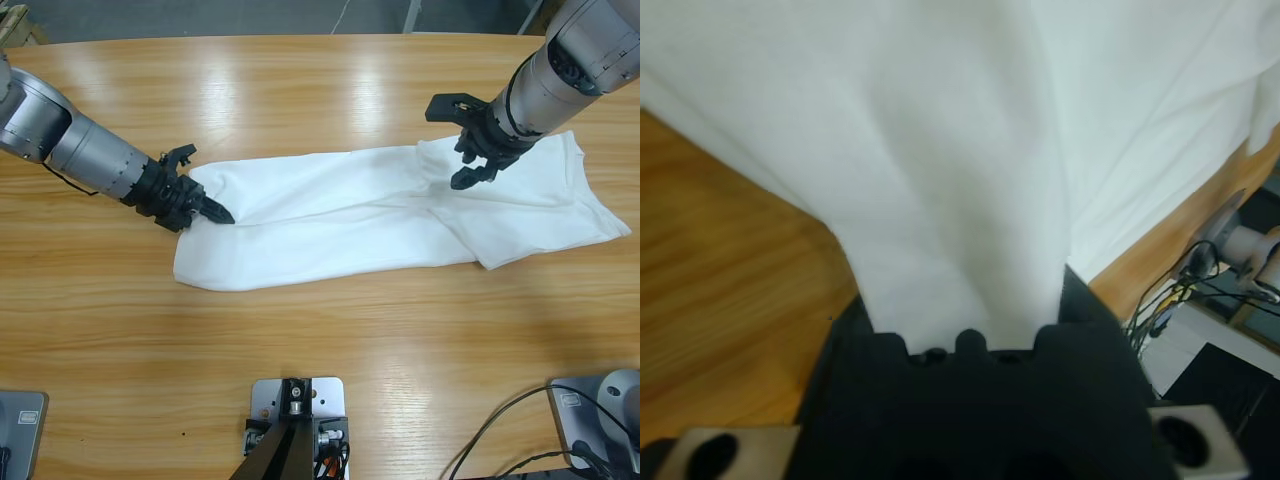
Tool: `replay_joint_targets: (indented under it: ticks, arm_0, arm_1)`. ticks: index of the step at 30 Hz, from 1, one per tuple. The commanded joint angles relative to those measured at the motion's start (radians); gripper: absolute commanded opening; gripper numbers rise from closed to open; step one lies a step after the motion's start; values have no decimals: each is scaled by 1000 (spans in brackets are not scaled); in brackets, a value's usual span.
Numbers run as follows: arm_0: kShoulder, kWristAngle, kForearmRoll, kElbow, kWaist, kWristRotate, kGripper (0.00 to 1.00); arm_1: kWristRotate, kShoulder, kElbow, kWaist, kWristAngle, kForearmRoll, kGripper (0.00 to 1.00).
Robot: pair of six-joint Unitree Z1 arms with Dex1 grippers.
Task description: Fold clothes
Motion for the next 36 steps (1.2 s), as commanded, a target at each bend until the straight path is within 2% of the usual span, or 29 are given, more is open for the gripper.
replay_joint_targets:
  ticks: [1,5,12,16,20,29,36]
  arm_0:
    - [64,90,82,-54,-41,-5,0]
    - [54,140,122,-75,-49,0,0]
    - [69,287,358,-259,-73,45,0]
    - [65,371,458,-278,-60,88,0]
    - [44,437,529,-244,5,132,0]
    - [-8,558,554,-136,257,257,0]
    - [-47,635,614,-142,314,274,0]
  arm_1:
    - [-7,-13,34,-8,-17,-16,706]
    - [-6,-13,39,-10,-17,-18,706]
    - [-3,-18,50,-15,-17,-26,701]
    - [-3,-27,56,-19,-17,-27,702]
    - [-3,-32,56,-22,-17,-27,701]
    - [-1,-50,57,-22,-19,-24,701]
    - [12,-72,65,-22,-19,-13,701]
